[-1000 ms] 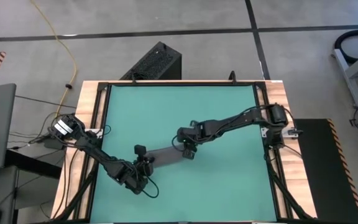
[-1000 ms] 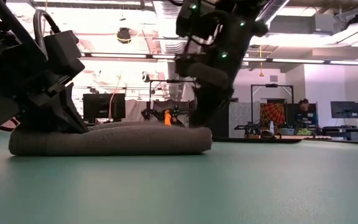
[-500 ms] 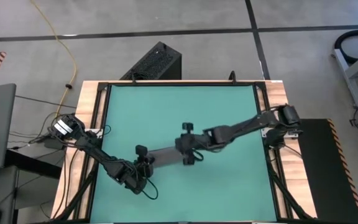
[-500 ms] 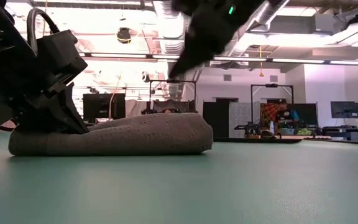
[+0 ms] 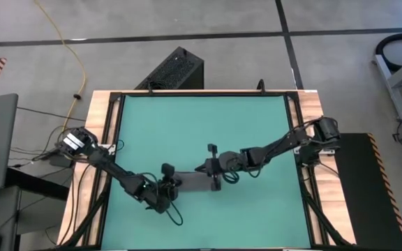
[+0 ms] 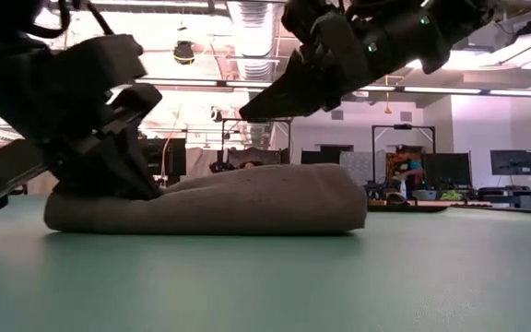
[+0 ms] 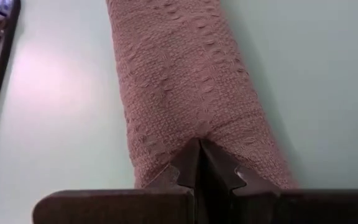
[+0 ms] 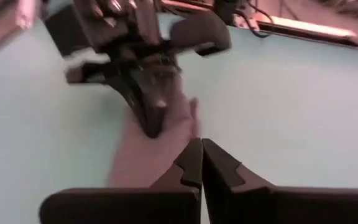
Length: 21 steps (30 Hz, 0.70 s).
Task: Roll towel
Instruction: Roll the gray towel
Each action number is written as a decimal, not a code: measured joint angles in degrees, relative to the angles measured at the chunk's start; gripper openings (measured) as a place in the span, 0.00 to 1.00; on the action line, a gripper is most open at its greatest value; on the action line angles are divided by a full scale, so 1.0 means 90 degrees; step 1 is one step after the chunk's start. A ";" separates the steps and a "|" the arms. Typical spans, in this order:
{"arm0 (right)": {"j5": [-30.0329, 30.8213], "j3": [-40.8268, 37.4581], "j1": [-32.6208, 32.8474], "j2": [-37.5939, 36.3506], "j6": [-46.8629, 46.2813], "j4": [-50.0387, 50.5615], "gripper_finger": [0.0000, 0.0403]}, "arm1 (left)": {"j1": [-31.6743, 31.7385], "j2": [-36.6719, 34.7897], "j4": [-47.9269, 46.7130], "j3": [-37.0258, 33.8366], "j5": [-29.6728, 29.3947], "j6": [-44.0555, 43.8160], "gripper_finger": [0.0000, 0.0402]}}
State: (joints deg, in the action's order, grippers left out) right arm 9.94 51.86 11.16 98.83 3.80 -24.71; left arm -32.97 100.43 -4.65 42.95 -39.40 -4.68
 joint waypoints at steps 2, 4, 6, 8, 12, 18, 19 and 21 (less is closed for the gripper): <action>-0.0121 0.0011 0.0020 -0.0015 -0.0220 0.0016 0.07 | 0.0086 -0.0001 0.0042 0.0005 0.0035 -0.0055 0.00; -0.0062 0.0012 0.0154 -0.0019 -0.0238 0.0044 0.06 | 0.0155 -0.0004 0.0113 0.0002 0.0072 0.0022 0.00; -0.0011 0.0012 0.0324 -0.0010 -0.0224 0.0105 0.04 | 0.0230 0.0006 0.0315 -0.0002 0.0104 0.0201 0.00; 0.0209 0.0013 0.0449 -0.0016 -0.0205 0.0365 0.02 | 0.0302 0.0006 0.0487 -0.0003 0.0155 0.0303 0.00; 0.0579 -0.0299 0.0493 -0.0007 -0.0327 0.0036 0.03 | 0.0406 0.0006 0.0650 -0.0002 0.0278 0.0447 0.00; 0.0601 -0.0918 0.0473 -0.0010 -0.0778 -0.0784 0.04 | 0.0454 0.0006 0.0687 -0.0002 0.0304 0.0478 0.00; 0.0607 -0.1005 0.0472 -0.0010 -0.0839 -0.0917 0.04 | 0.0454 0.0006 0.0706 -0.0002 0.0301 0.0482 0.00; 0.0690 -0.1111 0.0495 -0.0010 -0.0877 -0.1260 0.04 | 0.0456 0.0006 0.0791 -0.0002 0.0292 0.0480 0.00</action>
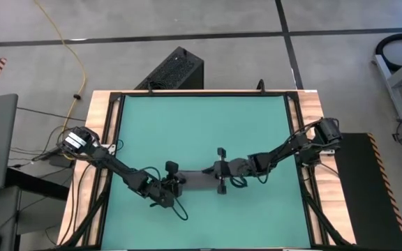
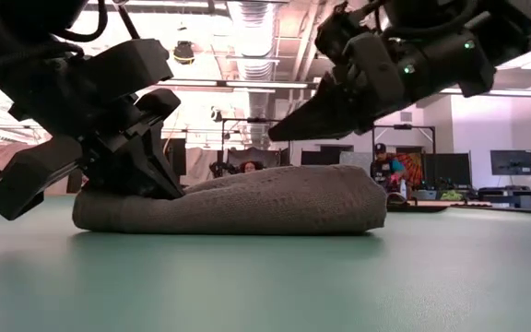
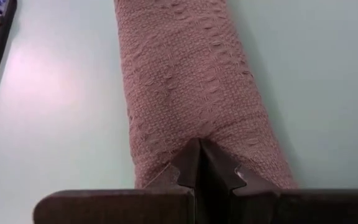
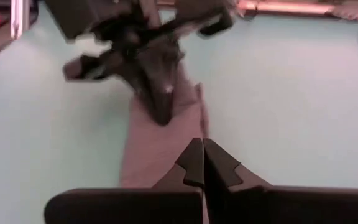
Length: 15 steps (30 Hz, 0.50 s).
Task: Roll towel
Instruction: Roll the gray towel
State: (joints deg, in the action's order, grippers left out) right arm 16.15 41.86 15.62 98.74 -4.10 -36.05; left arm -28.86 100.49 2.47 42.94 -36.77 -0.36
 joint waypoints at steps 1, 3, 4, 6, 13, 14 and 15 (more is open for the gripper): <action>0.0039 -0.0043 0.0003 -0.0003 0.0000 -0.0081 0.04 | 0.0005 0.0000 0.0040 0.0000 0.0000 0.0000 0.00; 0.0058 -0.0101 0.0015 -0.0005 -0.0045 -0.0106 0.04 | 0.0005 0.0000 0.0113 0.0000 -0.0010 0.0000 0.00; 0.0052 -0.0140 0.0017 -0.0005 -0.0071 -0.0074 0.04 | 0.0005 0.0000 0.0148 0.0000 -0.0015 0.0000 0.00; 0.0056 -0.0191 0.0007 -0.0002 -0.0098 -0.0135 0.04 | 0.0005 -0.0002 0.0198 0.0000 -0.0024 0.0000 0.00; 0.0172 -0.0291 0.0073 0.0320 -0.0258 -0.0457 0.04 | 0.0007 -0.0005 0.0432 0.0001 -0.0063 0.0018 0.00; 0.0183 -0.0290 0.0102 0.0496 -0.0299 -0.0589 0.04 | 0.0013 -0.0004 0.0487 0.0000 -0.0063 0.0017 0.00; 0.0215 -0.0275 0.0124 0.0698 -0.0353 -0.0770 0.04 | 0.0022 -0.0005 0.0520 0.0000 -0.0061 0.0017 0.00</action>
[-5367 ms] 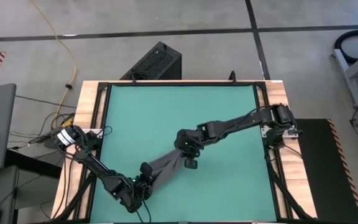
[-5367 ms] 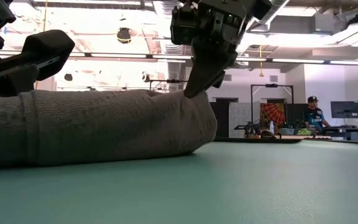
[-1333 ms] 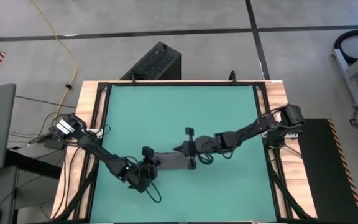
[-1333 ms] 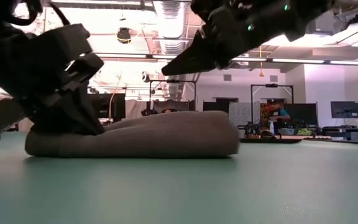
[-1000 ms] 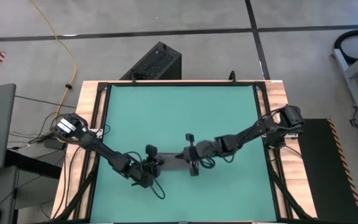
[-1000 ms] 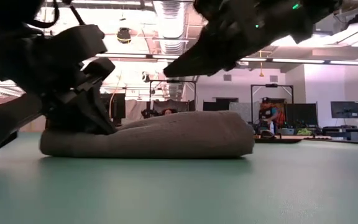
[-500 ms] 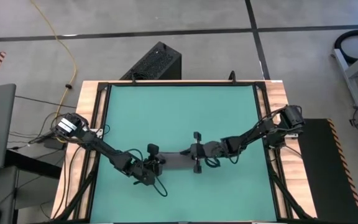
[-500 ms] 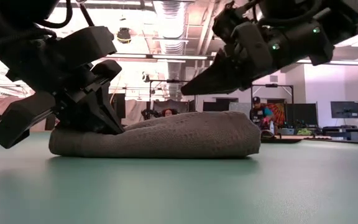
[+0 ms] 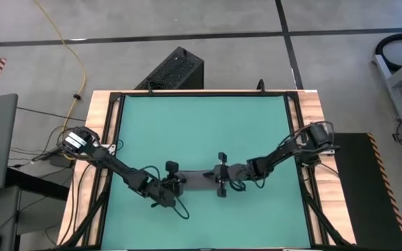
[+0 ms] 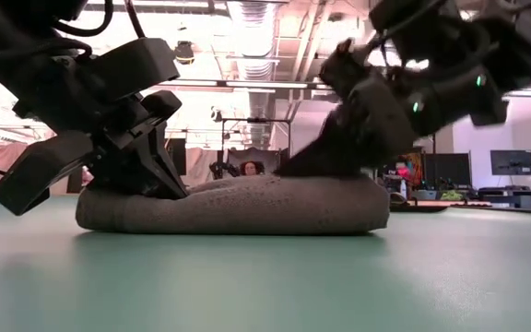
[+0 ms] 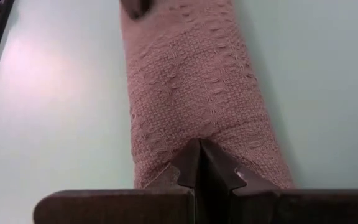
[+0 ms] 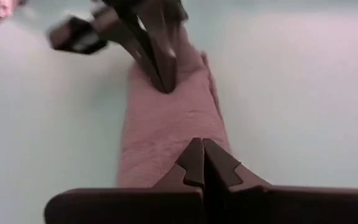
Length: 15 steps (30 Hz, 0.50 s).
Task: Roll towel
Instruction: Roll the gray towel
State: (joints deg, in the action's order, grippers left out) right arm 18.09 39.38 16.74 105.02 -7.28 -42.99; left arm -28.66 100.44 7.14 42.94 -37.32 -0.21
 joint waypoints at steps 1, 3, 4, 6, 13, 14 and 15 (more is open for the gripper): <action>0.0026 0.0040 0.0014 0.0201 -0.0029 -0.0165 0.04 | 0.0004 0.0000 0.0009 0.0000 0.0000 0.0000 0.00; 0.0022 0.0060 -0.0003 0.0527 -0.0107 -0.0484 0.04 | 0.0003 0.0001 0.0030 0.0000 0.0002 0.0000 0.00; 0.0022 0.0094 -0.0005 0.0683 -0.0189 -0.0616 0.04 | 0.0002 0.0001 0.0031 0.0000 0.0004 0.0000 0.00; 0.0024 0.0119 -0.0018 0.0903 -0.0350 -0.0753 0.04 | 0.0004 0.0002 0.0044 0.0000 0.0007 -0.0016 0.00; 0.0238 0.0062 -0.0044 0.1289 -0.1068 -0.0705 0.04 | -0.0128 0.0001 0.0132 0.0007 -0.0094 -0.0216 0.00; 0.0260 0.0056 -0.0042 0.1291 -0.1144 -0.0639 0.04 | -0.0173 0.0001 0.0132 0.0026 -0.0168 -0.0245 0.00; 0.0257 0.0056 -0.0044 0.1290 -0.1272 -0.0501 0.04 | -0.0222 0.0000 0.0141 0.0055 -0.0264 -0.0295 0.00</action>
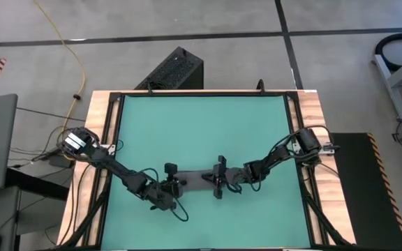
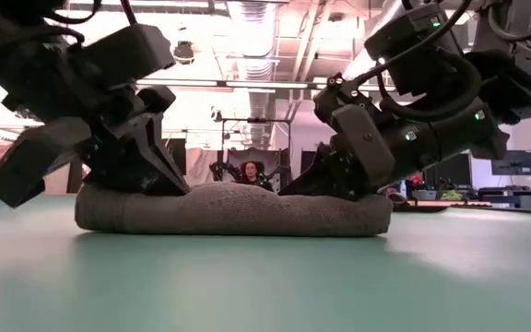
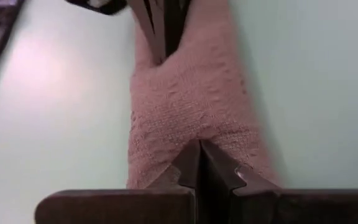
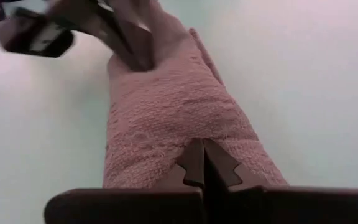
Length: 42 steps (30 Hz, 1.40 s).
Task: Roll towel
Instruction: Roll the gray towel
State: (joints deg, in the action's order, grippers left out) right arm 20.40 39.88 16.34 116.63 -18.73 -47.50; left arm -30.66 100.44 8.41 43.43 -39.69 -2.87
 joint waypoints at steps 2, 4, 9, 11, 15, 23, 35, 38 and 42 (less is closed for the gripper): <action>0.0015 -0.0001 0.0004 -0.0006 -0.0308 0.0281 0.04 | -0.0110 -0.0012 -0.0003 0.0078 -0.0276 -0.0093 0.00; 0.0050 -0.0007 0.0100 -0.0006 -0.0418 0.0369 0.04 | -0.0218 -0.0058 0.0057 0.0147 -0.0622 -0.0215 0.00; 0.0299 -0.0022 0.0267 0.0006 -0.0429 0.0373 0.04 | -0.0431 -0.0121 0.0953 0.0146 -0.1651 -0.0920 0.00; 0.0323 -0.0022 0.0284 0.0011 -0.0428 0.0371 0.04 | -0.0439 -0.0121 0.1198 0.0142 -0.1536 -0.0856 0.00; 0.0320 -0.0029 0.0293 0.0016 -0.0396 0.0336 0.04 | -0.0168 -0.0104 0.1358 0.0014 -0.0569 -0.0860 0.00; 0.0242 -0.0036 0.0301 0.0018 -0.0371 0.0325 0.04 | 0.0398 -0.0109 0.3083 -0.1249 -0.0528 -0.1372 0.00; 0.0204 -0.0039 0.0293 0.0018 -0.0398 0.0325 0.04 | 0.0329 -0.0114 0.3943 -0.2056 -0.0370 -0.2163 0.00; 0.0202 -0.0039 0.0293 0.0018 -0.0413 0.0329 0.04 | 0.0346 -0.0114 0.3906 -0.2056 -0.0349 -0.2166 0.00; 0.0201 -0.0031 0.0293 0.0011 -0.0523 0.0454 0.04 | 0.0333 0.0150 0.4045 -0.2048 -0.0344 -0.2297 0.00</action>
State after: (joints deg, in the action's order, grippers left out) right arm 22.22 39.59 18.98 116.73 -23.44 -43.41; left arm -27.66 101.79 44.82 25.00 -42.78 -23.54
